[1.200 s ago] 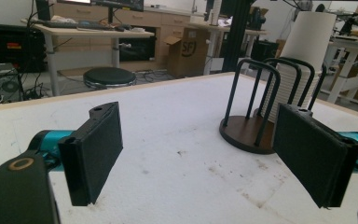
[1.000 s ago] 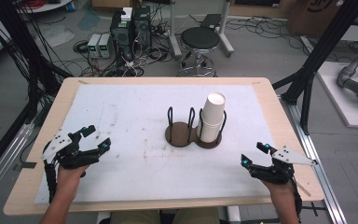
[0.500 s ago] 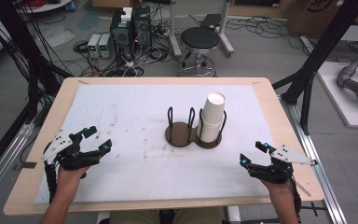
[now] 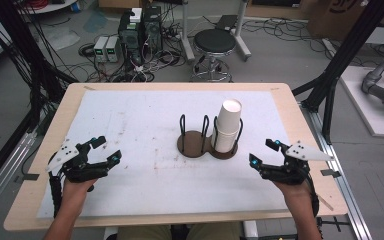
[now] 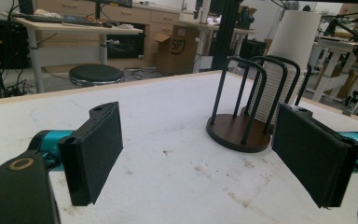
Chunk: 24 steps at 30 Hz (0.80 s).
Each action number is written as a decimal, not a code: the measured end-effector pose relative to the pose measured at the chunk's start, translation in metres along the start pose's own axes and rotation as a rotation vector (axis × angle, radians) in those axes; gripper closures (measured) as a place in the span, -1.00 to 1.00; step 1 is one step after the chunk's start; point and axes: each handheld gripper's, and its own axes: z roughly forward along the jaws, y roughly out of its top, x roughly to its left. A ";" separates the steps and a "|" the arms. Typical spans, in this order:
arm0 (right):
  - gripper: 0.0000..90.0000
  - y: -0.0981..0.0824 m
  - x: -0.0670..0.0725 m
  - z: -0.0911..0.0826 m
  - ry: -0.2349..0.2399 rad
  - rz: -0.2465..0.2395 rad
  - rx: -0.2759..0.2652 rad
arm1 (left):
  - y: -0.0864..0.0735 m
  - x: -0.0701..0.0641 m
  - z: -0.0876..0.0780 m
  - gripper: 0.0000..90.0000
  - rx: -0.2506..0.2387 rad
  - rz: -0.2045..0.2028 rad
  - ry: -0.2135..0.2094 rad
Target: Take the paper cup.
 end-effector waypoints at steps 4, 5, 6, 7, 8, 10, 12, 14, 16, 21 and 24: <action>-0.55 0.018 -0.001 0.006 0.012 -0.020 0.002 | 0.000 0.000 0.001 -0.64 0.001 0.001 -0.004; -0.55 0.029 -0.002 0.011 0.023 -0.023 0.009 | 0.000 0.000 0.001 -0.64 0.002 0.000 -0.008; -0.56 0.035 -0.003 0.013 0.026 -0.030 0.007 | 0.000 0.000 0.001 -0.64 0.000 -0.001 -0.007; -0.56 0.040 -0.003 0.016 0.033 -0.029 0.008 | 0.000 0.000 0.002 -0.64 0.000 -0.001 -0.007; -0.56 0.040 -0.003 0.016 0.033 -0.029 0.008 | 0.000 0.000 0.002 -0.64 0.000 -0.001 -0.007; -0.56 0.054 -0.005 0.024 0.037 -0.039 0.022 | -0.001 0.000 0.002 -0.64 0.002 -0.002 -0.011; -0.56 0.063 -0.006 0.029 0.039 -0.053 0.042 | -0.001 0.000 0.003 -0.64 0.001 -0.003 -0.013; -0.56 0.071 -0.007 0.035 0.041 -0.066 0.048 | -0.001 -0.001 0.004 -0.64 0.001 -0.004 -0.015; -0.56 0.075 -0.007 0.037 0.045 -0.063 0.059 | -0.001 -0.001 0.004 -0.64 0.003 -0.004 -0.016; -0.56 0.094 -0.012 0.055 0.053 -0.066 0.098 | -0.002 -0.002 0.007 -0.64 0.007 -0.001 -0.027; -0.56 0.101 -0.014 0.064 0.047 -0.074 0.107 | -0.002 -0.001 0.007 -0.64 0.008 -0.001 -0.029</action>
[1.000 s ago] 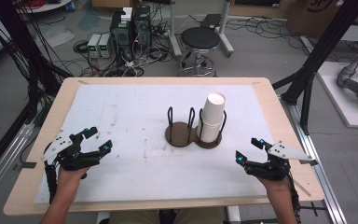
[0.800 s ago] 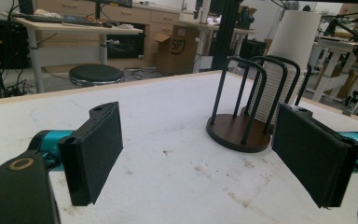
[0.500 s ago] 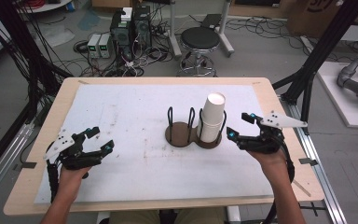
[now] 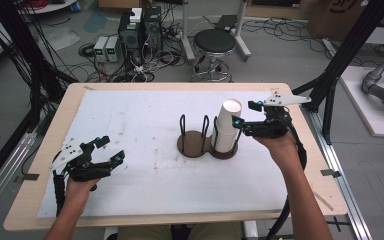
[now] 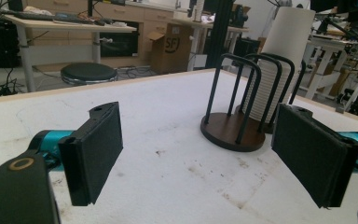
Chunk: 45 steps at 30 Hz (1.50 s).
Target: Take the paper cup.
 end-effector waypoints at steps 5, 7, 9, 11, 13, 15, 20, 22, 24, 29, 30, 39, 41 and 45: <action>-0.56 0.007 -0.004 0.015 0.001 0.000 0.047 | 0.000 0.000 0.000 -0.64 -0.003 -0.004 0.001; -0.56 0.010 -0.005 0.020 -0.001 0.004 0.065 | 0.000 0.000 0.000 -0.64 0.000 -0.004 -0.001; -0.56 0.012 -0.006 0.025 0.002 0.001 0.077 | -0.001 0.000 0.001 -0.64 0.002 -0.003 -0.004; -0.56 0.014 -0.007 0.030 0.012 0.005 0.089 | -0.001 0.000 0.001 -0.64 0.003 -0.002 -0.005; -0.56 0.015 -0.006 0.035 0.011 -0.005 0.108 | -0.001 0.000 0.002 -0.64 0.005 -0.001 -0.006; -0.55 0.016 -0.005 0.039 0.013 -0.004 0.125 | -0.001 0.000 0.002 -0.64 0.004 -0.001 -0.006; -0.55 0.015 -0.006 0.048 0.006 0.005 0.163 | -0.001 0.000 0.002 -0.64 0.007 -0.001 -0.007; -0.54 0.015 -0.007 0.050 0.002 0.006 0.168 | -0.002 0.000 0.002 -0.64 0.008 -0.003 -0.006; -0.40 0.015 -0.008 0.050 0.010 0.000 0.164 | -0.002 0.001 0.002 -0.64 0.010 -0.002 -0.006; -0.28 0.015 -0.008 0.050 0.009 -0.001 0.171 | -0.002 0.001 0.002 -0.64 0.011 -0.004 -0.007; -0.27 0.015 -0.009 0.049 0.007 -0.001 0.170 | -0.002 0.001 0.002 -0.64 0.011 -0.004 -0.007; -0.25 0.030 -0.007 0.038 0.004 0.010 0.129 | -0.002 0.000 0.002 -0.64 0.011 -0.005 -0.009; -0.25 0.036 -0.005 0.034 0.000 0.005 0.120 | -0.002 0.000 0.002 -0.64 0.011 -0.004 -0.011; -0.25 0.049 -0.003 0.024 0.000 -0.002 0.094 | -0.001 0.000 0.002 -0.64 0.005 -0.007 -0.014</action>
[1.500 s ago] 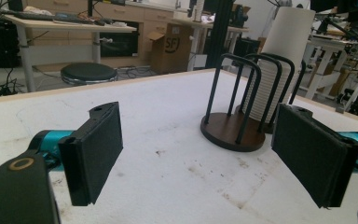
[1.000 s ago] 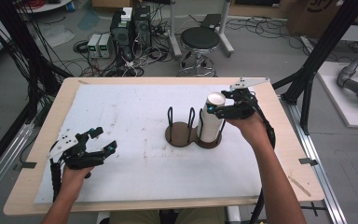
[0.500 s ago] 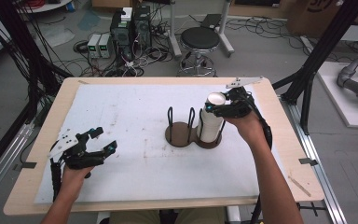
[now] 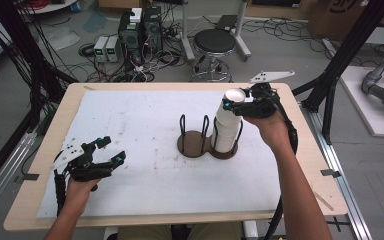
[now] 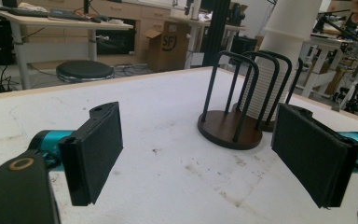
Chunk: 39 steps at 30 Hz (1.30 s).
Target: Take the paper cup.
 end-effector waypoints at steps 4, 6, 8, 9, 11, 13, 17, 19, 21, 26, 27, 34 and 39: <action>-0.25 0.010 0.004 -0.013 -0.016 -0.012 -0.033 | 0.000 -0.001 0.000 -0.64 -0.002 -0.003 -0.007; -0.25 0.014 0.006 -0.020 -0.024 -0.023 -0.056 | 0.000 -0.001 0.000 -0.64 -0.003 -0.003 -0.011; -0.25 0.017 0.007 -0.028 -0.028 -0.025 -0.074 | 0.000 -0.001 0.000 -0.64 -0.003 -0.002 -0.014; -0.25 0.018 0.007 -0.032 -0.025 -0.025 -0.082 | 0.000 -0.001 0.000 -0.64 -0.003 -0.002 -0.014; -0.25 0.020 0.008 -0.039 -0.028 -0.030 -0.092 | 0.000 -0.001 0.000 -0.64 -0.003 -0.002 -0.015; -0.25 0.021 0.009 -0.046 -0.033 -0.031 -0.105 | 0.000 -0.002 0.000 -0.64 -0.003 -0.006 -0.017; -0.25 0.023 0.010 -0.057 -0.032 -0.037 -0.125 | 0.000 -0.002 0.001 -0.64 -0.002 0.000 -0.022; -0.25 0.022 0.011 -0.062 -0.029 -0.043 -0.130 | 0.000 -0.003 0.001 -0.64 -0.002 -0.004 -0.026; -0.25 0.019 0.014 -0.066 -0.021 -0.050 -0.135 | 0.000 -0.003 0.001 -0.64 -0.006 -0.005 -0.031; -0.25 0.007 0.022 -0.077 -0.002 -0.061 -0.152 | 0.000 -0.004 0.002 -0.64 -0.006 -0.009 -0.036; -0.25 0.004 0.024 -0.080 0.003 -0.063 -0.155 | 0.000 -0.004 0.002 -0.64 -0.006 -0.008 -0.037; -0.25 -0.019 0.039 -0.093 0.030 -0.092 -0.168 | -0.001 -0.006 0.003 -0.65 -0.002 -0.005 -0.048; -0.25 -0.041 0.050 -0.092 0.073 -0.089 -0.143 | -0.001 -0.008 0.005 -0.66 -0.004 -0.017 -0.056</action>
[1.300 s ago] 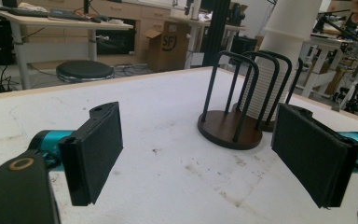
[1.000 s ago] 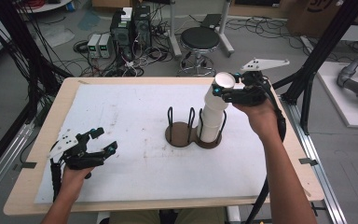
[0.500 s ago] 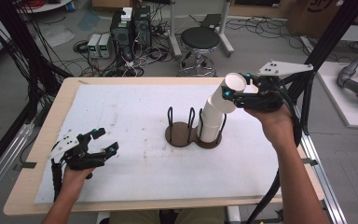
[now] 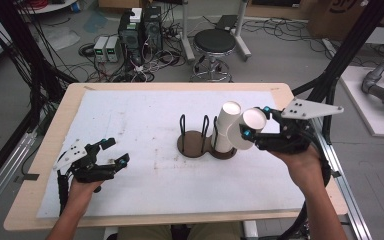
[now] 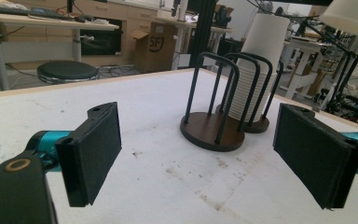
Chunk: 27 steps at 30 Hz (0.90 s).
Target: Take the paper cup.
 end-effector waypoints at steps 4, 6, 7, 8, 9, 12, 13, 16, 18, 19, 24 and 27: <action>-0.25 -0.021 0.007 0.009 0.029 0.007 0.019 | 0.001 -0.002 0.001 -0.66 -0.003 0.009 -0.001; -0.25 -0.029 0.008 0.015 0.041 0.011 0.023 | 0.001 -0.003 0.001 -0.66 -0.002 0.010 -0.011; -0.25 -0.033 0.009 0.018 0.048 0.007 0.024 | 0.000 -0.003 0.002 -0.66 0.002 0.010 -0.014; -0.25 -0.037 0.009 0.021 0.054 0.007 0.027 | 0.000 -0.003 0.002 -0.66 0.006 0.016 -0.013; -0.25 -0.041 0.010 0.024 0.058 0.012 0.036 | 0.000 -0.003 0.002 -0.66 0.010 0.021 -0.015; -0.25 -0.049 0.011 0.033 0.071 0.010 0.048 | 0.000 -0.004 0.002 -0.66 0.001 0.027 -0.029; -0.25 -0.051 0.012 0.035 0.075 0.012 0.050 | -0.001 -0.004 0.002 -0.66 0.000 0.034 -0.032; -0.25 -0.056 0.014 0.042 0.089 0.015 0.065 | -0.001 -0.005 0.002 -0.66 -0.009 0.069 -0.049; -0.25 -0.059 0.015 0.046 0.092 0.008 0.068 | -0.001 -0.005 0.002 -0.66 -0.012 0.068 -0.057; -0.25 -0.060 0.016 0.047 0.097 0.009 0.074 | -0.001 -0.006 0.002 -0.66 -0.008 0.057 -0.062; -0.25 -0.062 0.019 0.054 0.109 0.000 0.086 | 0.003 -0.010 0.005 -0.67 -0.013 0.023 -0.080; -0.25 -0.061 0.020 0.055 0.115 0.002 0.082 | 0.003 -0.012 0.006 -0.68 -0.016 0.017 -0.090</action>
